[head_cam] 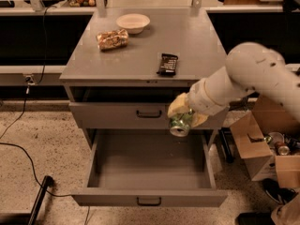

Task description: Pick green can from middle drawer and place on counter

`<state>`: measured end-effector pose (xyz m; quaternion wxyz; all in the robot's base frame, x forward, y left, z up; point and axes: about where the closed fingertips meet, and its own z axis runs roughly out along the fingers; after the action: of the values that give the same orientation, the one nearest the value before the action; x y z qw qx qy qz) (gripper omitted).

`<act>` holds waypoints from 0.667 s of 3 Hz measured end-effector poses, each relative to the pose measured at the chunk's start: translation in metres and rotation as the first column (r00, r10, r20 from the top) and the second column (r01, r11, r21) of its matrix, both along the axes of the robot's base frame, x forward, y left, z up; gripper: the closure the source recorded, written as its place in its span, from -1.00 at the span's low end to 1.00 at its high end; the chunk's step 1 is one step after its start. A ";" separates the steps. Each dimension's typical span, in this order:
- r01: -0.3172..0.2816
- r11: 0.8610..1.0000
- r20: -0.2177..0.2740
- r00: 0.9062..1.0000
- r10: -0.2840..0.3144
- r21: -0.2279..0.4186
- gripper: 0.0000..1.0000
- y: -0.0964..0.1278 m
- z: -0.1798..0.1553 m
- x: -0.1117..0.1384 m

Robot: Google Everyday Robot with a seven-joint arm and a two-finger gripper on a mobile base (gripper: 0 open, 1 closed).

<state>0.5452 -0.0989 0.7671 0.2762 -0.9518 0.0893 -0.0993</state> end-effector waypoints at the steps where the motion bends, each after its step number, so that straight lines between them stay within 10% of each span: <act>1: -0.022 0.998 0.006 1.000 0.022 -0.054 1.00 -0.021 0.051 0.011; 2: -0.030 0.996 -0.015 0.999 0.029 -0.084 1.00 -0.039 0.086 0.035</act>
Offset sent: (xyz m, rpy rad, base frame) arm 0.0767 -0.0682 0.1542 -0.1004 -0.0070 0.0120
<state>0.5802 -0.1376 0.8528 0.2367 -0.9644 0.0730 -0.0923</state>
